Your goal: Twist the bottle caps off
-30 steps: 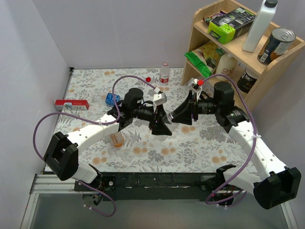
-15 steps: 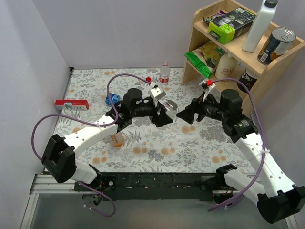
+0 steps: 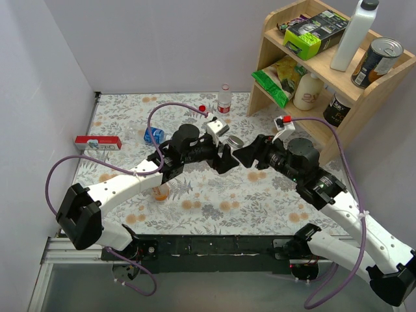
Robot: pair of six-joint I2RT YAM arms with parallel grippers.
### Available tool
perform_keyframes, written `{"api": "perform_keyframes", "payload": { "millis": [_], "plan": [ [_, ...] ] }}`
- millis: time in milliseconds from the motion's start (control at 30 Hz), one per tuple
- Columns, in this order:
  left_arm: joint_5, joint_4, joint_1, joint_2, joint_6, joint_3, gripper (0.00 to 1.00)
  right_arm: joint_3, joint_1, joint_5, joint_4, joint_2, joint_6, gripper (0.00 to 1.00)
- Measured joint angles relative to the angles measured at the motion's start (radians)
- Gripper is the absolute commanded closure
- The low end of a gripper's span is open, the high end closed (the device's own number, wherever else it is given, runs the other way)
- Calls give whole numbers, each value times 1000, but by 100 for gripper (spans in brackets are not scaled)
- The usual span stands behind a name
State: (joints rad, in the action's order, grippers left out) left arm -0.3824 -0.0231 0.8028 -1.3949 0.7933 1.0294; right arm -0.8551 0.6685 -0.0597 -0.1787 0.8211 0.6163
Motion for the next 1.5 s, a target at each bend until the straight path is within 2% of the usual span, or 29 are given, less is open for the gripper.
{"api": "perform_keyframes", "payload": {
  "millis": [133, 433, 867, 1067, 1200, 1300, 1500],
  "plan": [
    [13, 0, 6, 0, 0, 0, 60, 0, 46, 106, 17, 31, 22, 26],
    [28, 0, 27, 0, 0, 0, 60, -3, 88, 234, 56, 53, 16, 32],
    [54, 10, 38, -5, -5, 0, 60, -21, 85, 241, 92, 115, 8, 37],
    [84, 16, 44, -8, -19, 0, 60, -24, 84, 244, 97, 130, 3, 47],
    [116, 19, 51, -10, -33, 0, 60, -30, 84, 248, 95, 143, -5, 63],
    [127, 21, 55, -10, -41, 0, 60, -32, 84, 249, 92, 145, -11, 69],
    [106, 20, 54, -8, -59, 0, 60, -32, 75, 213, 91, 135, -56, 73]
  ]
}}
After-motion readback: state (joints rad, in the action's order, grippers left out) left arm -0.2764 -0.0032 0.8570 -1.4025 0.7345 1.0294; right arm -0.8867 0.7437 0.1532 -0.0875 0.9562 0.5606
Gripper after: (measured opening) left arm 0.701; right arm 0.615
